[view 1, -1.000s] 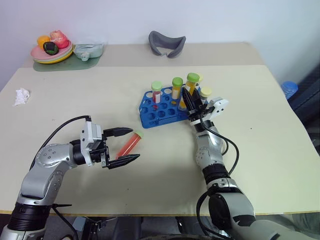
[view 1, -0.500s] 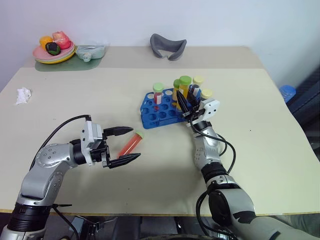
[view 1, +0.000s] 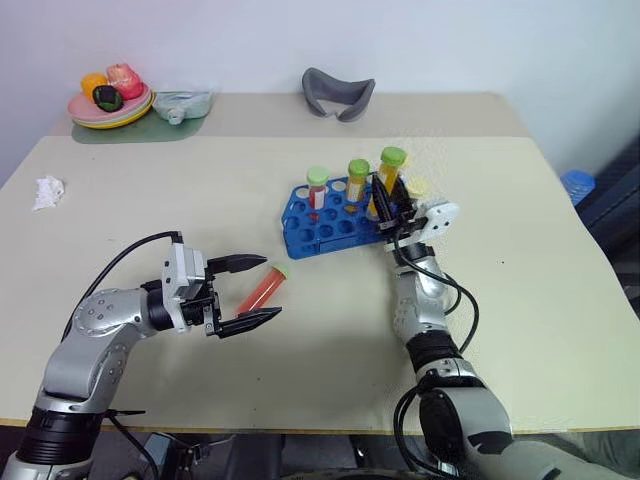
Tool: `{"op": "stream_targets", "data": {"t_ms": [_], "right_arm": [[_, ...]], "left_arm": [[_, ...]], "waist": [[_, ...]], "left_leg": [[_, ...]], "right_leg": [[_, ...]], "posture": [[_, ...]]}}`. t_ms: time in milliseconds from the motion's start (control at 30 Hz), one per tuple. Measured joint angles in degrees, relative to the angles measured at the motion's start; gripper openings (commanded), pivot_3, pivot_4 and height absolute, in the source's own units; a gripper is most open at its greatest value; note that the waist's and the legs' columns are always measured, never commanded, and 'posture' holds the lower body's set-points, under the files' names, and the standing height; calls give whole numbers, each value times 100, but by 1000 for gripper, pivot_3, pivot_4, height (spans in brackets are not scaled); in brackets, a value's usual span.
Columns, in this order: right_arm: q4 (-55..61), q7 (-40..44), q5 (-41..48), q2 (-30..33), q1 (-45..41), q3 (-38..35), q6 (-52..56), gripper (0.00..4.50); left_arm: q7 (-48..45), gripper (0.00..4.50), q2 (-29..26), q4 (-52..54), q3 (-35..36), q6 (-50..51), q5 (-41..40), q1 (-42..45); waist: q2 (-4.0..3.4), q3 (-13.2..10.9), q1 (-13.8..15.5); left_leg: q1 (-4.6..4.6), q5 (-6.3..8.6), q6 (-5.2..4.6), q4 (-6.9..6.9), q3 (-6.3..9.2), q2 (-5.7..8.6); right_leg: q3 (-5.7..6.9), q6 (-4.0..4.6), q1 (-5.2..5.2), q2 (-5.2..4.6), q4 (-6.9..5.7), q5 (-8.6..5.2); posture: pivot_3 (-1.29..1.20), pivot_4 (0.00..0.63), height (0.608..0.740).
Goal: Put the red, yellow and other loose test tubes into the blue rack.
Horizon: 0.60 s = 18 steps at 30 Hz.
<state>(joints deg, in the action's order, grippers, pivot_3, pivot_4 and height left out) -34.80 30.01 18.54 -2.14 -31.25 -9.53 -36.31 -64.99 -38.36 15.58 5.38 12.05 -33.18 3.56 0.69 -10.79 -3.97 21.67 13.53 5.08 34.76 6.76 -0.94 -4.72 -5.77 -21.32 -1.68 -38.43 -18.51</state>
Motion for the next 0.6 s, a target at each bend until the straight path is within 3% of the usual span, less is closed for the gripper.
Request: {"op": "stream_targets", "data": {"t_ms": [267, 433, 600], "right_arm": [[2524, -726, -209, 306, 1074, 339, 1451, 796], [3843, -1351, -941, 688, 1663, 518, 2480, 796], [4973, -1249, -981, 1228, 2184, 744, 3699, 796]], "left_arm": [[28, 4500, 146, -35, -45, -8, 9, 31], [39, 4500, 231, -57, -164, -3, 11, 123], [20, 4500, 257, -126, -233, -4, 13, 193]], "waist": [[-15, -9, 2], [-15, -9, 6], [-16, -9, 13]], "left_leg": [[50, 0, 1, 9, 1, 0], [68, -1, 1, 12, 1, 1], [75, -1, 1, 14, 1, 1]], "right_leg": [[1, -1, -42, 0, -4, 1], [0, -1, -60, 1, -7, 1], [0, -1, -67, 0, -8, 1]], "posture": [[0, 150, 740], [0, 150, 740], [0, 150, 740]]}}
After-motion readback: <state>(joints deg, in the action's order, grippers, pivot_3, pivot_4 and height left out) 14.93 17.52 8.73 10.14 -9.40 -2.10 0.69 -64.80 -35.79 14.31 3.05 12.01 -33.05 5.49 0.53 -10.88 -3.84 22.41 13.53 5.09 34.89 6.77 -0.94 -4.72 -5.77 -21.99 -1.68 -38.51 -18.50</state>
